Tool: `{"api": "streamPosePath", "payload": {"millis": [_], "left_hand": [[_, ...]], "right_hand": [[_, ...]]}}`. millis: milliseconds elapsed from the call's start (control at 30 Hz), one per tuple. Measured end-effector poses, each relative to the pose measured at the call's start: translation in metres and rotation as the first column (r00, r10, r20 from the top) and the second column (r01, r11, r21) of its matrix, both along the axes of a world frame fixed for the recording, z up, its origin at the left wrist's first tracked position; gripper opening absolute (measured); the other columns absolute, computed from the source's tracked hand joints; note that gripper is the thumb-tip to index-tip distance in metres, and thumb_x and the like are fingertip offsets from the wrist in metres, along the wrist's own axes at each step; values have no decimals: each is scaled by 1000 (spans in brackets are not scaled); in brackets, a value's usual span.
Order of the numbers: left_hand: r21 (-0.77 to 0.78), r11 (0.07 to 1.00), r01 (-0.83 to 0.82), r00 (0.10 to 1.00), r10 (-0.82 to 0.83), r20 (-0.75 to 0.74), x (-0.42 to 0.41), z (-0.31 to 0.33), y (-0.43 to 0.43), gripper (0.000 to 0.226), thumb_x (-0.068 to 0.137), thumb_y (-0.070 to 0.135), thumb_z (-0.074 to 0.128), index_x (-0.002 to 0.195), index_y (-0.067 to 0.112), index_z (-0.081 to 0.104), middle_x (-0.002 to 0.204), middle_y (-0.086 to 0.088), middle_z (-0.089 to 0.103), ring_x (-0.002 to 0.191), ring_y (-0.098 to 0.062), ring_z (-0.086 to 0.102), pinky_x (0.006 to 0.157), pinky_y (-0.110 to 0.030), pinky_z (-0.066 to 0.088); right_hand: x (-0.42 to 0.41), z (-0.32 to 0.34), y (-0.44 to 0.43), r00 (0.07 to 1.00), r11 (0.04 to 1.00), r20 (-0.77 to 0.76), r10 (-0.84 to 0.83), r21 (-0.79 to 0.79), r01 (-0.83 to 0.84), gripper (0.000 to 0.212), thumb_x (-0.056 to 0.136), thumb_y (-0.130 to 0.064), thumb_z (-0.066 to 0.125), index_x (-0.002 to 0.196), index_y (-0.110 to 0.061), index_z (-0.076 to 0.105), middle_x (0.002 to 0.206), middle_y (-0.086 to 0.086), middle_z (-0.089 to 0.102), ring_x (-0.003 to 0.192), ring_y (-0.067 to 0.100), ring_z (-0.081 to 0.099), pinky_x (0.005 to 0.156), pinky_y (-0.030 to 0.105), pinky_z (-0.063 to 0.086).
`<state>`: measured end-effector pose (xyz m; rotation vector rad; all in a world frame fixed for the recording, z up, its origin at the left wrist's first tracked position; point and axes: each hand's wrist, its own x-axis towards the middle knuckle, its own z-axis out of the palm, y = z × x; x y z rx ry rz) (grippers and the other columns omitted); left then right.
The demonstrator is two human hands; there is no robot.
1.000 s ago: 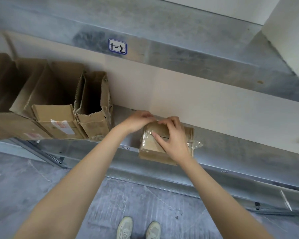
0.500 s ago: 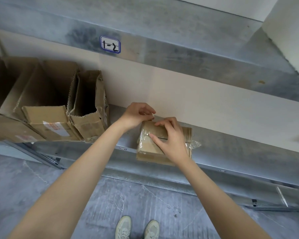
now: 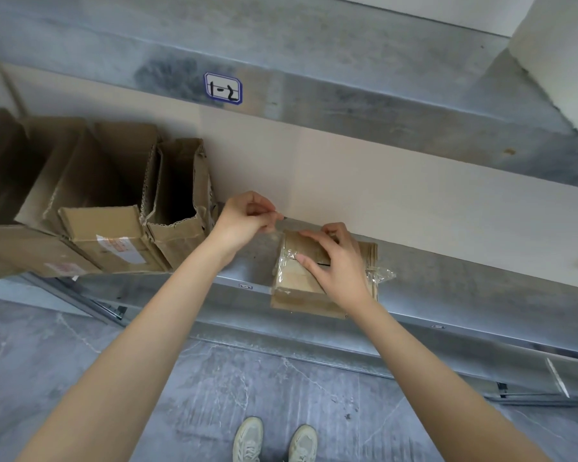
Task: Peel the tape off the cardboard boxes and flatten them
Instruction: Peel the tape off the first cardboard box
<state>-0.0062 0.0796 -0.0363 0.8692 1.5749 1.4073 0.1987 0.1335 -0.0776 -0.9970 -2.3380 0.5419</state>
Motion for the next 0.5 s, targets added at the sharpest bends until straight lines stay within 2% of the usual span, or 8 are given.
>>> {"api": "streamPosePath", "payload": {"millis": [100,200,300,433,500], "left_hand": [[-7,1000,25,1000,-26,-13,0,-6,-3,11,89,5,69,97,12,70,101,-5,75,87,-5,68,81,-22,54],[-33,998,46,994,-49,-99,6,-15,-7,17,88,8,70,104,13,74,109,2,73,97,0,66,90,-16,48],[-98,991,90,972,-109,-210,11,-26,-10,24,87,17,72,111,18,73,113,4,71,110,-7,63,105,-26,43],[-118,975,190,973,-203,-107,19,-26,-19,43,87,21,68,129,21,61,123,7,64,115,-4,58,101,-26,43],[-109,971,212,962,-227,-149,21,-26,-22,52,80,24,65,131,22,59,121,10,63,113,-6,59,100,-24,44]], "right_hand": [[0,0,-1,1000,1000,18,6,16,-7,35,89,-47,64,123,-39,63,113,-6,45,102,18,49,89,38,47],[-2,0,-1,1000,999,23,6,44,-7,34,90,-44,65,123,-40,64,110,-6,45,97,16,48,86,39,47],[-1,-1,-2,999,999,33,7,47,-9,34,91,-45,63,125,-41,63,110,-6,45,96,18,48,85,39,48],[-1,-1,-2,999,999,33,5,34,-7,35,91,-46,62,126,-44,61,111,-8,44,97,17,48,85,39,48],[-1,0,-2,999,999,43,5,35,-6,35,92,-46,62,127,-45,60,111,-8,43,97,18,48,86,38,47]]}}
